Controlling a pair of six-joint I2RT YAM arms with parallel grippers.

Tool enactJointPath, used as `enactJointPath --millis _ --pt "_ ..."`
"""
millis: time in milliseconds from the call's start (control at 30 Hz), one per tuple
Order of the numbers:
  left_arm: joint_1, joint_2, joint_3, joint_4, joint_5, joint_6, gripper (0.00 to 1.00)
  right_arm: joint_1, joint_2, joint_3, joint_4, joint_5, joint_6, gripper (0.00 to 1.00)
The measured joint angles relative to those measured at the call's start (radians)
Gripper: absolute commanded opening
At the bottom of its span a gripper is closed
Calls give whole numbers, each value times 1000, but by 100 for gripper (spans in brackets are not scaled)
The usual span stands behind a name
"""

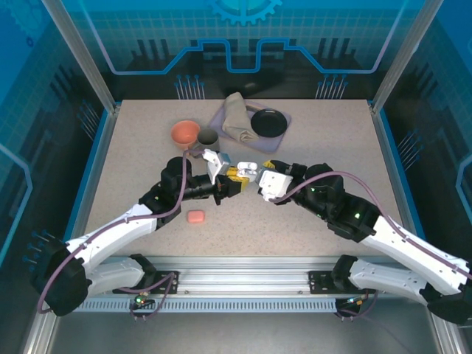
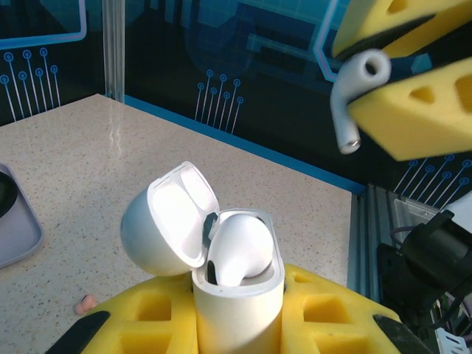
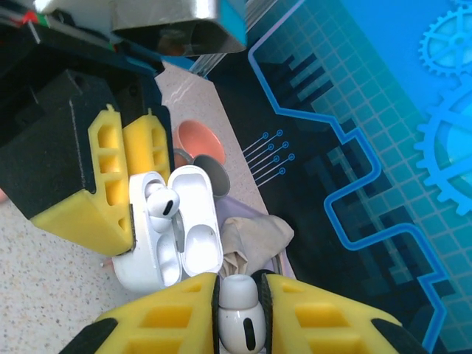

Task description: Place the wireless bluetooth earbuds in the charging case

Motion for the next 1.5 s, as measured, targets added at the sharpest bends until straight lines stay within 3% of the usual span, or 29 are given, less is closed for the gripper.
enactJointPath --millis 333,1300,1500 --pt "-7 -1 0 12 11 16 0 4 52 2 6 10 -78 23" --pt "-14 -10 -2 39 26 87 0 -5 95 17 -4 13 -85 23" --pt "-16 -10 -3 41 26 101 0 -34 99 58 -70 -52 -45 24"
